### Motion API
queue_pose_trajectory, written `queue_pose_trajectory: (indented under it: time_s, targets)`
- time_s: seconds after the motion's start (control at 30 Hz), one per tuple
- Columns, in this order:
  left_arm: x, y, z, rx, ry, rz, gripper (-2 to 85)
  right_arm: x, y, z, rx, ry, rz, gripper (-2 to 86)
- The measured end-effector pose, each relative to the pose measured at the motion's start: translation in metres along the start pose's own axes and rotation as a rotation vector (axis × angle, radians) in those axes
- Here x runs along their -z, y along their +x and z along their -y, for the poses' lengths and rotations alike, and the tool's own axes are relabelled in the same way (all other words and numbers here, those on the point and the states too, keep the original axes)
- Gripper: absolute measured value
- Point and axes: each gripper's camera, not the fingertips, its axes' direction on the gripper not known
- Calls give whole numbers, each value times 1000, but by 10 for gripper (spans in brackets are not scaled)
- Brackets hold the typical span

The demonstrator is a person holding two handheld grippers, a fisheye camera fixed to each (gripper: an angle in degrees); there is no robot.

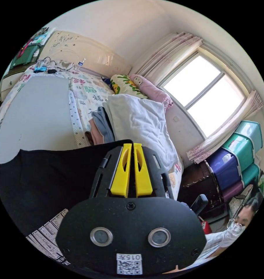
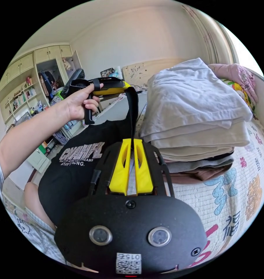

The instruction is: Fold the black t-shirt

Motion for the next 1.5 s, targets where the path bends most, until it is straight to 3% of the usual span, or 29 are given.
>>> queue_pose_trajectory:
  time_s: [0.27,0.5,0.63,0.8,0.87,1.07,1.23,1.33,1.5]
  targets:
    - [-59,13,0,-17,-40,-40,64,9,25,-1,-118,-10,16,14]
    - [15,1,-13,-73,12,-37,79,30,4,10,-103,37,-40,17]
    - [108,-27,-39,-90,39,147,69,50,-43,29,-35,68,-201,3]
    - [182,-92,-95,-3,-74,531,51,28,-151,70,172,30,-122,-3]
    - [196,-130,-126,68,-138,643,48,-19,-211,105,242,-26,-78,-5]
    - [177,-179,-155,99,-220,722,8,-203,-323,232,354,-176,-110,-7]
    - [148,-205,-150,74,-268,763,-7,-362,-350,312,300,-356,-133,-8]
    - [137,-216,-145,42,-254,805,-8,-440,-364,328,365,-452,-262,-9]
    - [120,-241,-137,4,-279,809,-9,-490,-373,346,441,-414,-462,-7]
